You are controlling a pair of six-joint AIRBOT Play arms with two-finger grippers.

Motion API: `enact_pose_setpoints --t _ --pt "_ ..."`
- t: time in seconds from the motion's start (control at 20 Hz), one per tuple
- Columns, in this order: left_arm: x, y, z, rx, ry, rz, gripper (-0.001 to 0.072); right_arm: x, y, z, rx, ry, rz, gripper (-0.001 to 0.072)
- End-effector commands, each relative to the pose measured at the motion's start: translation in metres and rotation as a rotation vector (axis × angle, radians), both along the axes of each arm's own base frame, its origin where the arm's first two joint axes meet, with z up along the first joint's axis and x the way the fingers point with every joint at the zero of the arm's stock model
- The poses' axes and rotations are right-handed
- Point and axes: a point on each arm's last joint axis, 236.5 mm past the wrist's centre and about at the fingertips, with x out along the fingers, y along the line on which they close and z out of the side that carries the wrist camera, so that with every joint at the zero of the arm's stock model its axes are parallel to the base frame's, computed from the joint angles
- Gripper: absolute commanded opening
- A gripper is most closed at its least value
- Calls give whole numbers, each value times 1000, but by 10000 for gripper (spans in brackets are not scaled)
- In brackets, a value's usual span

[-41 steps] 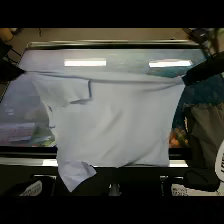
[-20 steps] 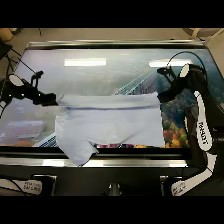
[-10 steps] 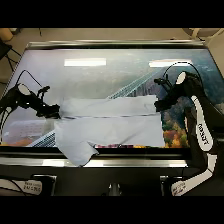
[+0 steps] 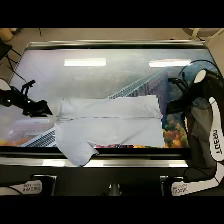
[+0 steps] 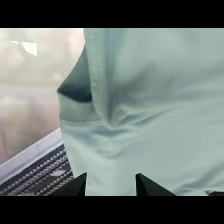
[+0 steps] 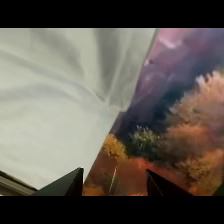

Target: Fold the shirts.

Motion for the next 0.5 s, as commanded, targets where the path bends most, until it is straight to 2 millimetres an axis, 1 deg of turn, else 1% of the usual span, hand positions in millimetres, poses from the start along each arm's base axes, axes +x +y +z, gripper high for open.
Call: enact_pose_setpoints --t 0.0,0.05,0.1,0.15,0.2,0.25,0.3,0.4,0.45 --pt "-61 -7 -16 -21 69 25 414 -43 1 -11 49 43 -31 422" --pt "-88 -14 -31 -28 96 24 423 -55 4 -17 48 33 -24 422" --pt "-115 -22 -45 -34 114 28 503 -65 9 -19 58 25 -16 421" --pt "-135 -28 -55 -35 121 39 543 -75 12 -20 63 22 -4 419" --pt "-151 -35 -63 -43 120 54 541 -81 13 -19 65 14 14 415" --pt "-159 -40 -68 -54 111 71 539 -82 13 -18 59 -1 17 404" --pt "-165 -48 -73 -77 107 90 538 -81 12 -16 54 -19 13 376" --pt "-169 -62 -79 -136 118 133 538 -77 11 -16 49 -37 10 377" --pt "-169 -66 -82 -147 115 146 537 -77 11 -16 48 -38 10 377"
